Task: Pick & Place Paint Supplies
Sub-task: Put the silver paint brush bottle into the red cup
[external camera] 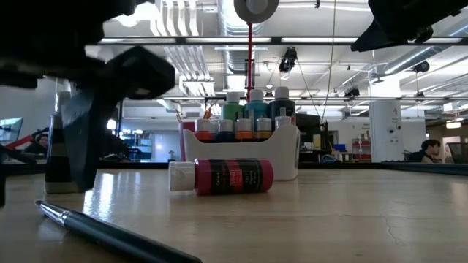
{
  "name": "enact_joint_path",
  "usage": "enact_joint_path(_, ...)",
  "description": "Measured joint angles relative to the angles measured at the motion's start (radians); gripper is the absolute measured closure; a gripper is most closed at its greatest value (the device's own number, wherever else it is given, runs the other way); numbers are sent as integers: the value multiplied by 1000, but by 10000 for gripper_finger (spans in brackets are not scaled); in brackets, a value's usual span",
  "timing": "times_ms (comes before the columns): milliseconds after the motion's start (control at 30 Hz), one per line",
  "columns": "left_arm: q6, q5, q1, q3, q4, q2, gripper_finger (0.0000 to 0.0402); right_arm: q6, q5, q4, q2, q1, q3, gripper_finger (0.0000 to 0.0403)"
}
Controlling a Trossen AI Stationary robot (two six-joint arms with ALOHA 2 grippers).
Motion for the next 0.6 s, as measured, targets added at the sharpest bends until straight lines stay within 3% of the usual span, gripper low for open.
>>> enact_joint_path(333,1,-40,-1,-4,23,33,214,-1,-8,0,1,0,0,290)
enact_joint_path(600,-30,-1,4,-42,56,29,258,-4,-20,0,1,0,0,289)
